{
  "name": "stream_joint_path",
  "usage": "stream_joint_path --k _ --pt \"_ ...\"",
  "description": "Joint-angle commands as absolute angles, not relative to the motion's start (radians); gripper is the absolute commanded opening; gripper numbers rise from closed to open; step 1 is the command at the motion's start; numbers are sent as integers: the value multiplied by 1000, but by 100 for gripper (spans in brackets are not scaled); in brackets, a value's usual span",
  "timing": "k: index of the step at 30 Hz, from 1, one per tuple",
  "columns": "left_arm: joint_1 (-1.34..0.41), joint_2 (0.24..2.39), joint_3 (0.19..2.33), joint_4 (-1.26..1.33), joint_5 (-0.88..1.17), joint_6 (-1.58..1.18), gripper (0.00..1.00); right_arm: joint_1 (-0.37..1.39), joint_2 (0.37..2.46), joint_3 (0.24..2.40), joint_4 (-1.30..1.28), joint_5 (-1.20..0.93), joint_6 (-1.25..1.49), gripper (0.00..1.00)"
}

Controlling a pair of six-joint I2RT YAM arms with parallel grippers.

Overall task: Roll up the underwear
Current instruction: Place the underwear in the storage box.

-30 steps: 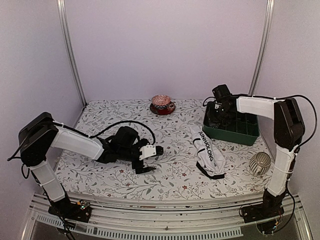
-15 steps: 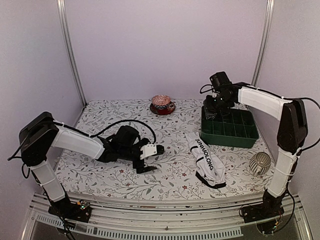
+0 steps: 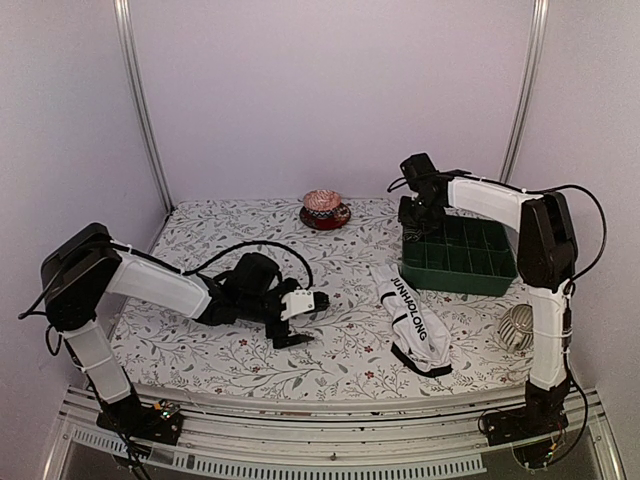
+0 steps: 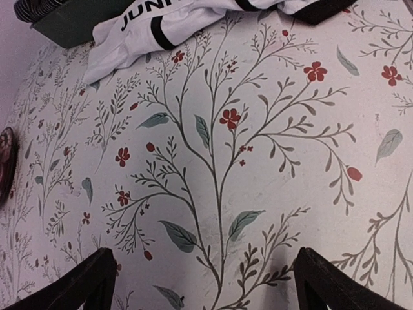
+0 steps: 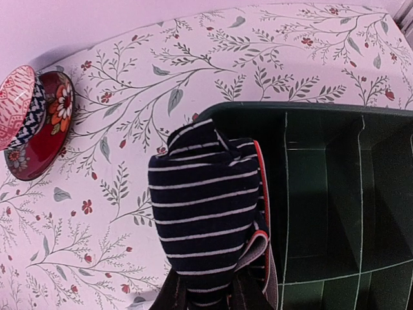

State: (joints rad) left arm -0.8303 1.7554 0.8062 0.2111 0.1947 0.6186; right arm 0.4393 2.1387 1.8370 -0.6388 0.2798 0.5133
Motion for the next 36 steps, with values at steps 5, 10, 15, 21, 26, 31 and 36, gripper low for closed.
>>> stream_joint_path --k 5,10,15,21,26,31,36 --pt "-827 1767 828 210 206 610 98 404 2188 1858 -635 319 557 2" --pt "-827 1775 830 212 205 612 98 383 2218 1859 -613 297 574 2" --pt "-828 1778 830 211 205 614 99 372 2254 1888 -602 269 577 2" --pt "-827 1784 831 211 205 614 99 363 2310 1940 -615 247 578 2" --pt "-827 1784 831 209 204 614 98 354 2367 1959 -631 200 581 2" --pt "-827 1786 833 208 206 615 98 353 2399 1968 -661 217 587 2" --pt "-828 1783 832 208 209 615 98 351 2434 2032 -736 253 573 13"
